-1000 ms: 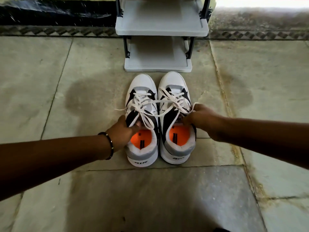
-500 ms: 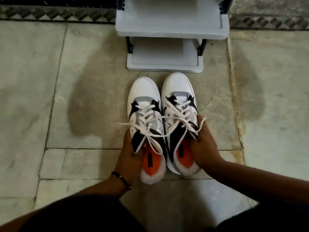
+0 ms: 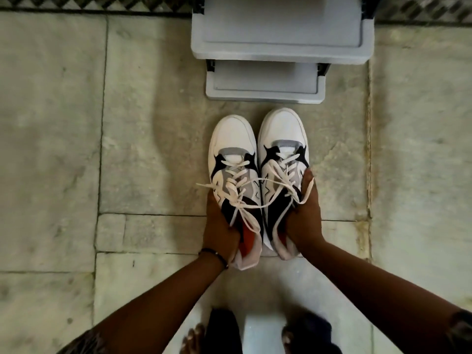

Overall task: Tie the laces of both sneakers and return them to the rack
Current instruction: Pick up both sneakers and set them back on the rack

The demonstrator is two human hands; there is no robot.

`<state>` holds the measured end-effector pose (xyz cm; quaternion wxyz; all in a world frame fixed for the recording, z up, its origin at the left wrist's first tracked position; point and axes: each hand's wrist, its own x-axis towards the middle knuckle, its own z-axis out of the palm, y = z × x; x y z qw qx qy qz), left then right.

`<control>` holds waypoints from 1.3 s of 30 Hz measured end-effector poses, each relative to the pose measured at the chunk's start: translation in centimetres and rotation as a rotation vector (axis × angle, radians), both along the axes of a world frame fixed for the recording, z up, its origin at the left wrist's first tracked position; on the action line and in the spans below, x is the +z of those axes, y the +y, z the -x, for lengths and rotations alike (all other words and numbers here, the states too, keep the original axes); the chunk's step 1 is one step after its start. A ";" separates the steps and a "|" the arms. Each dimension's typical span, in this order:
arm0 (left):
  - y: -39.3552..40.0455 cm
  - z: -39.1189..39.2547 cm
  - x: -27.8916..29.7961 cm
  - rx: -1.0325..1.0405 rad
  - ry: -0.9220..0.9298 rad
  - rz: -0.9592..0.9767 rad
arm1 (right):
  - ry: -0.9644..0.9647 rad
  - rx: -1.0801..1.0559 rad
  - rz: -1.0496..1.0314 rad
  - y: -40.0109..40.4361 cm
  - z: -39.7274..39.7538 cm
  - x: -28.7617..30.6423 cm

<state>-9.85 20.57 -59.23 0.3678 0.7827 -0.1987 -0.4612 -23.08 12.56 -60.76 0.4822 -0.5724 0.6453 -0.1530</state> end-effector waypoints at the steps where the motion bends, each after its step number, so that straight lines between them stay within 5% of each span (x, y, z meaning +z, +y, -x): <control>1: -0.1 -0.1 0.0 -0.019 0.016 -0.016 | -0.015 -0.017 -0.005 -0.2 -0.1 0.0; 4: -0.1 -0.5 1.2 -0.089 0.024 -0.167 | -0.016 -0.018 -0.079 -0.7 0.2 1.5; 9: 1.2 -0.1 7.1 0.150 0.127 -0.191 | -0.054 -0.186 -0.262 0.4 2.0 8.5; 23: 9.2 -0.3 36.0 0.131 0.083 -0.041 | -0.149 -0.317 -0.187 10.2 2.5 39.1; 39: 6.0 -2.0 39.7 0.255 0.148 0.126 | -0.280 -0.210 -0.081 6.8 0.7 43.4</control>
